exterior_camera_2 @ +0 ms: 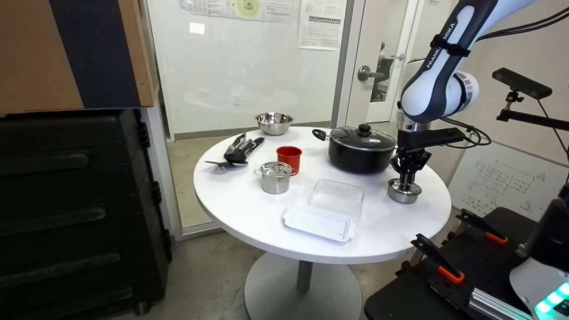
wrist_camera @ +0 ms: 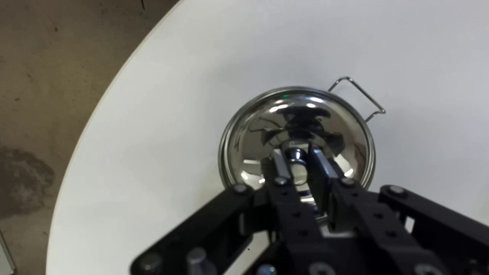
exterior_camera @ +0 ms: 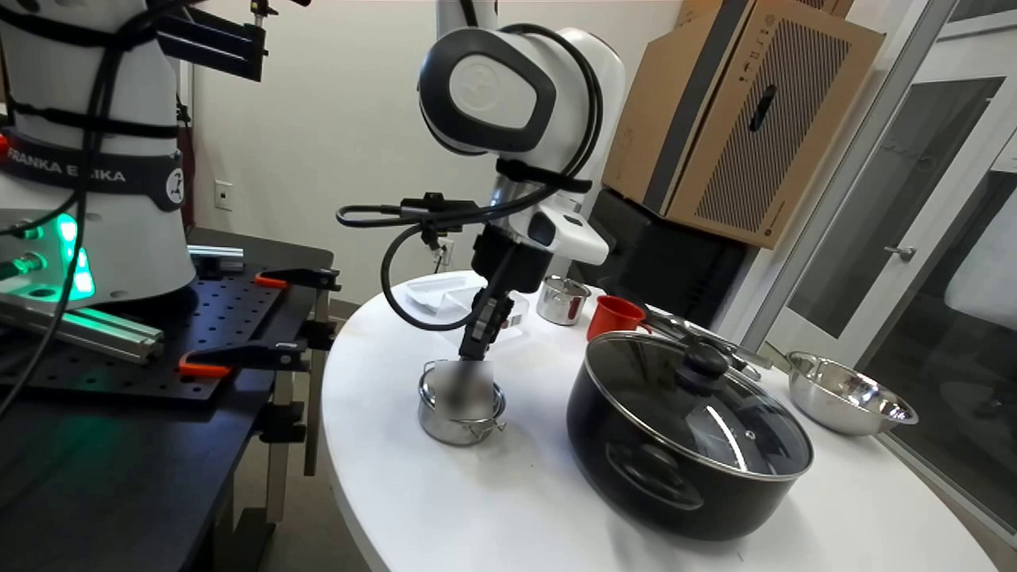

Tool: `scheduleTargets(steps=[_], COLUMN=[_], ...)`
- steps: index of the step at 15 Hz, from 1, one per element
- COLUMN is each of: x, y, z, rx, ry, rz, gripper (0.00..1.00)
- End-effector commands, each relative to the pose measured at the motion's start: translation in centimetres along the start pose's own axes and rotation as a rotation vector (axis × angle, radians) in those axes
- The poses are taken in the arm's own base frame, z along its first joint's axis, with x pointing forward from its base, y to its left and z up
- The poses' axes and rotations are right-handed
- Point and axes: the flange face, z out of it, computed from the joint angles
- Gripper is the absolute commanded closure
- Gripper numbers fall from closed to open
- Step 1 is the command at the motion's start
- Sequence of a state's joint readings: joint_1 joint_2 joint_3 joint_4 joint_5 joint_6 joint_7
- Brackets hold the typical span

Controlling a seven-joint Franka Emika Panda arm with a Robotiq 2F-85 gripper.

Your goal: Pick the lid and put it on the small pot

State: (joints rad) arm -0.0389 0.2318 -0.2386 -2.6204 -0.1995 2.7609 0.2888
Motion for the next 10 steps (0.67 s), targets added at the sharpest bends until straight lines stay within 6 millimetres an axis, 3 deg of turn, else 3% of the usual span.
scheduleTargets(steps=[1,10], x=[0.46,0.76], y=[-0.40,-0.53], z=[0.20,0.12], rx=[-0.013,-0.030], ry=[-0.012,0.014], rz=[0.015,0.070], gripper=[0.95,0.95])
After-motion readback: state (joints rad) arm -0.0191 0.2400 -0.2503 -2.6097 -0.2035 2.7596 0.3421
